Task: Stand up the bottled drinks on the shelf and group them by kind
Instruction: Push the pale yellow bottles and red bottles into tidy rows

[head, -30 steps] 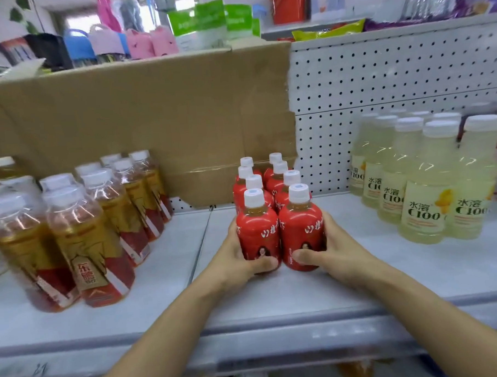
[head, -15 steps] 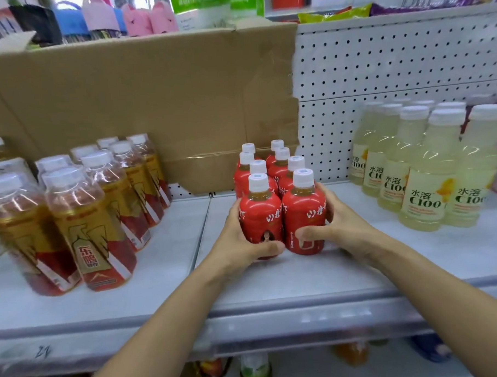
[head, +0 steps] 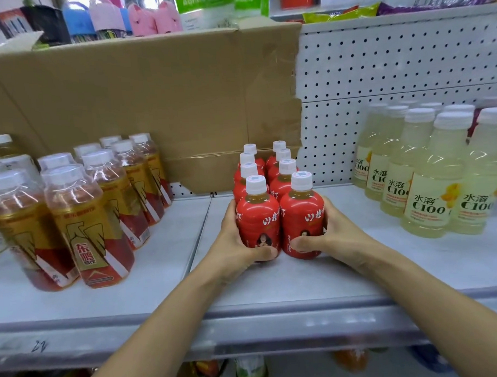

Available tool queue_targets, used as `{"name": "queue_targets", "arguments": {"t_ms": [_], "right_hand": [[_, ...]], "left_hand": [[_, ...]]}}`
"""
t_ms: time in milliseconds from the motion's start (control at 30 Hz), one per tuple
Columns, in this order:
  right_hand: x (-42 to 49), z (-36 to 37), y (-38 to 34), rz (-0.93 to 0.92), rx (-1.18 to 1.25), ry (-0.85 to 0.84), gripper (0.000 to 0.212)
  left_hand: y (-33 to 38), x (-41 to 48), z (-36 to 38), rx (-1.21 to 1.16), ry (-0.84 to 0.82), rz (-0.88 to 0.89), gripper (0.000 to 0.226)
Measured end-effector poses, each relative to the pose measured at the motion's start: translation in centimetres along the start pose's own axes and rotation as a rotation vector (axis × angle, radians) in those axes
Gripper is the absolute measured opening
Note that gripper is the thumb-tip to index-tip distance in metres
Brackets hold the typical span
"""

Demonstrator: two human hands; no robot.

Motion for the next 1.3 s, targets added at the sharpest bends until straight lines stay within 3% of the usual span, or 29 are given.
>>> {"name": "queue_targets", "arguments": {"t_ms": [100,267,500,600,700,767,833,933,1000,1067,1200,1300], "right_hand": [[-0.7,0.2,-0.1,0.026,-0.074,0.079,0.082],[-1.1,0.3,-0.4,0.019,-0.104,0.107,0.07],[-1.5,0.4,-1.0,-0.056,-0.155,0.121,0.079],[-2.5,0.2,-2.7,-0.182,-0.221,0.34,0.081],[-3.5,2.1,-6.2,-0.426,-0.303,0.578,0.057],[-3.3,4.8,-8.8,-0.571,-0.355,0.636,0.043],[-2.2,8.5,-10.7,-0.633,-0.371,0.588,0.039],[0.7,14.9,-11.8,-0.59,-0.348,0.378,0.048],[3.0,19.1,-11.5,-0.461,-0.342,0.187,0.069],[5.4,22.5,-10.3,-0.305,-0.287,0.024,0.096],[9.0,26.9,-8.7,-0.134,-0.119,-0.09,0.125],[10.5,28.7,-8.7,-0.169,-0.059,-0.111,0.103]], "left_hand": [[-0.2,-0.4,-0.4,0.099,0.081,-0.02,0.109],[-0.2,-0.6,-0.6,0.125,0.114,-0.017,0.083],[1.7,-1.8,-0.5,0.175,0.101,-0.058,0.08],[3.2,-4.5,-1.1,0.279,0.168,-0.019,0.085],[4.5,-8.1,-2.7,0.431,0.218,0.075,0.082],[5.0,-10.3,-4.7,0.533,0.259,0.152,0.075],[5.4,-12.4,-7.2,0.607,0.321,0.259,0.066],[5.5,-15.8,-12.0,0.745,0.507,0.484,0.062],[4.3,-18.0,-16.1,0.77,0.653,0.555,0.077],[2.5,-19.0,-20.3,0.683,0.691,0.471,0.098],[-1.7,-17.1,-26.5,0.384,0.375,0.148,0.127],[-3.3,-14.8,-29.1,0.129,0.119,0.091,0.125]]}}
Point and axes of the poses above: each hand's wrist, its own x-axis towards the middle knuckle, its own z-axis out of the palm, y = z × x, the point moved 4 cm from there along x, towards the middle knuckle, and after that the axes turned 13 degrees about -y, right-handed, at the moved point
